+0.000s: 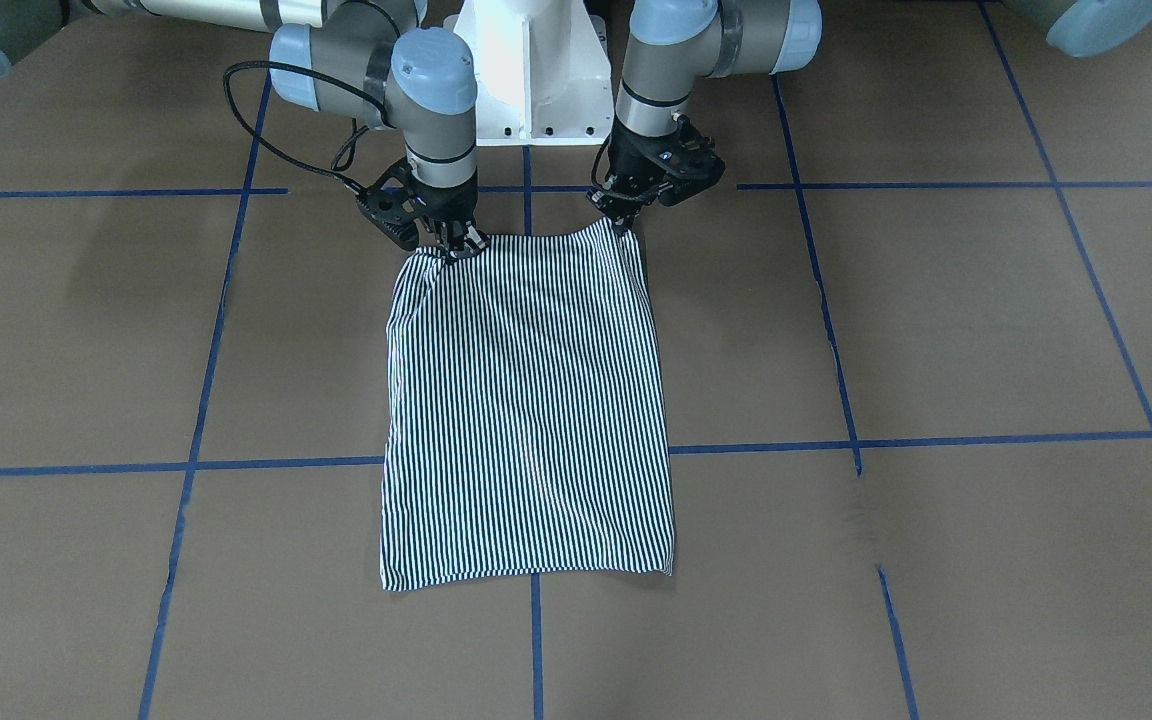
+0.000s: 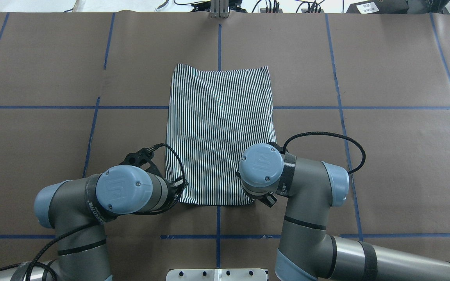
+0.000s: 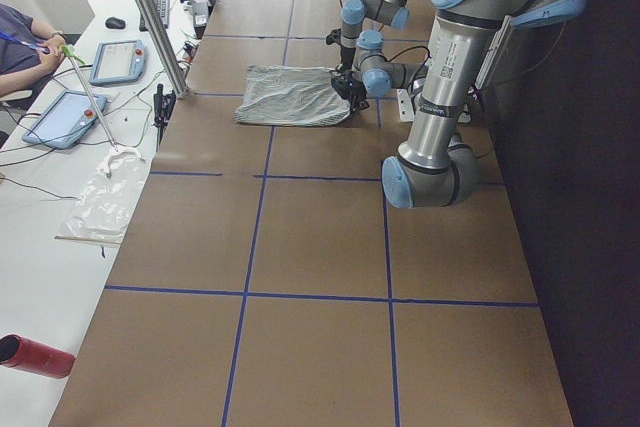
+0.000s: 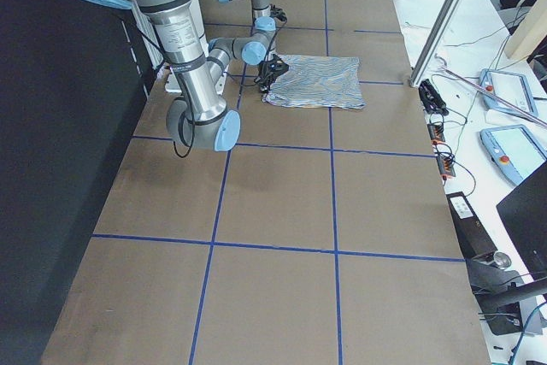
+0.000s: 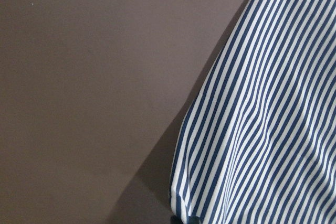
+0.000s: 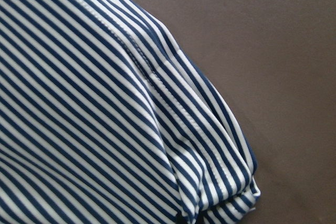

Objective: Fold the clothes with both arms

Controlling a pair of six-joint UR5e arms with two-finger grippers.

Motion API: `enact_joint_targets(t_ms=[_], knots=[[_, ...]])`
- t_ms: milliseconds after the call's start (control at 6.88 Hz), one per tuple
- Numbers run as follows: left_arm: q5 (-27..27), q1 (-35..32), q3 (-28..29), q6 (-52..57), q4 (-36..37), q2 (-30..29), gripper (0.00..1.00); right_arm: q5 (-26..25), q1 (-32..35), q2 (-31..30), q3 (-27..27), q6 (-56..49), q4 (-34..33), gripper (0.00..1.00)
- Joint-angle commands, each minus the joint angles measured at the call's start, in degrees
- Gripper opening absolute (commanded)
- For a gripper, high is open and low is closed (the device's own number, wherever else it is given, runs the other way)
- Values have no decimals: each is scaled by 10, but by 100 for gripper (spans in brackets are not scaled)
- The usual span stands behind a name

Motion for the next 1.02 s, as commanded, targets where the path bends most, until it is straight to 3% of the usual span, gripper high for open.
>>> enact_joint_targets(t_ms=[0, 291, 582, 873], knots=[[-1, 0, -2, 0, 1, -1, 0, -10, 0, 4, 7, 0, 1, 0], [1, 4, -25, 0, 3, 8, 0, -9, 3, -13, 44, -1, 0, 0], [1, 56, -94, -1, 71, 9, 0, -9, -13, -49, 115, -1, 0, 0], [0, 80, -129, -2, 85, 19, 0, -10, -39, -52, 132, 1, 0, 0]])
